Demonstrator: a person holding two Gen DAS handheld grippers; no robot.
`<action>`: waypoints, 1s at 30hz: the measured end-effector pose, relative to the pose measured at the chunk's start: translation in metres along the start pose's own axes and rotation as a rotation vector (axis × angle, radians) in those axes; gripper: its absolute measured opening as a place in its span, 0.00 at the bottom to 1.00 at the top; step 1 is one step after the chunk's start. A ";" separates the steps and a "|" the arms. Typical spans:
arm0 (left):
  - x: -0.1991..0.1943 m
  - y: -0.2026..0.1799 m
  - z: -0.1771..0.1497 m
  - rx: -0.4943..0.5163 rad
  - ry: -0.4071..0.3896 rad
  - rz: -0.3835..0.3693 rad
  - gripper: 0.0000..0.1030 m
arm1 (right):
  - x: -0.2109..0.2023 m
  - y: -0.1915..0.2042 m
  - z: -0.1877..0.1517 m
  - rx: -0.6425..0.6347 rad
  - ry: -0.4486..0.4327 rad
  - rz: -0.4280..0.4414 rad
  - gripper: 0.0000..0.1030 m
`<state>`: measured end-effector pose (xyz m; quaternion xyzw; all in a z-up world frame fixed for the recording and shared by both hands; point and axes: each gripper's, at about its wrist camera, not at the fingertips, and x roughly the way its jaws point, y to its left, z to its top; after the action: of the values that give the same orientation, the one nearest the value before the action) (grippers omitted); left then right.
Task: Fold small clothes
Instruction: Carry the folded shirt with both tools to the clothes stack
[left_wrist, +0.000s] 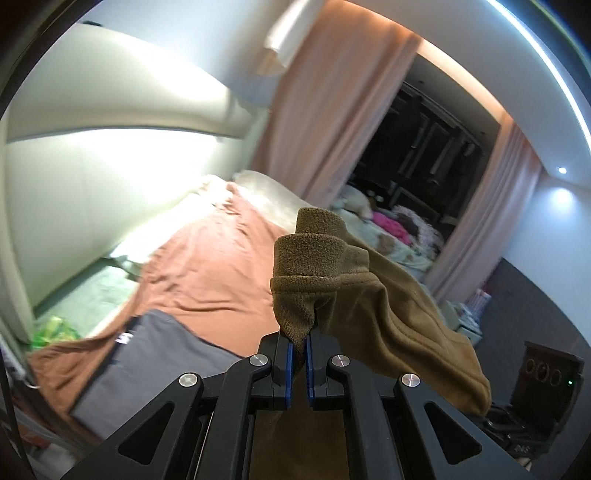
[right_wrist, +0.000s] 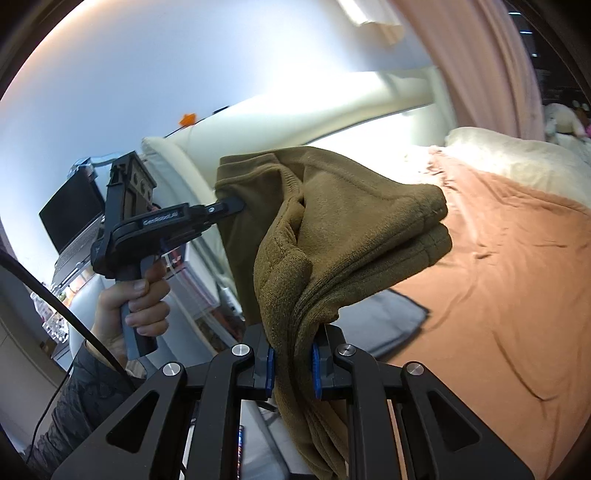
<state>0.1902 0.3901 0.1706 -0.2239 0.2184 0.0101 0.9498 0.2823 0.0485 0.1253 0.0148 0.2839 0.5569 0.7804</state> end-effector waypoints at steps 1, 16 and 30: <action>-0.005 0.011 0.003 -0.003 -0.004 0.012 0.05 | 0.005 -0.004 0.000 -0.005 0.002 0.009 0.11; -0.038 0.107 0.014 -0.036 -0.036 0.210 0.05 | 0.072 -0.014 0.003 0.007 0.102 0.149 0.11; 0.044 0.159 -0.002 -0.047 0.047 0.310 0.05 | 0.087 -0.133 0.004 0.083 0.163 0.131 0.11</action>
<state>0.2107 0.5289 0.0835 -0.2100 0.2723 0.1564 0.9259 0.4175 0.0754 0.0464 0.0203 0.3674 0.5939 0.7155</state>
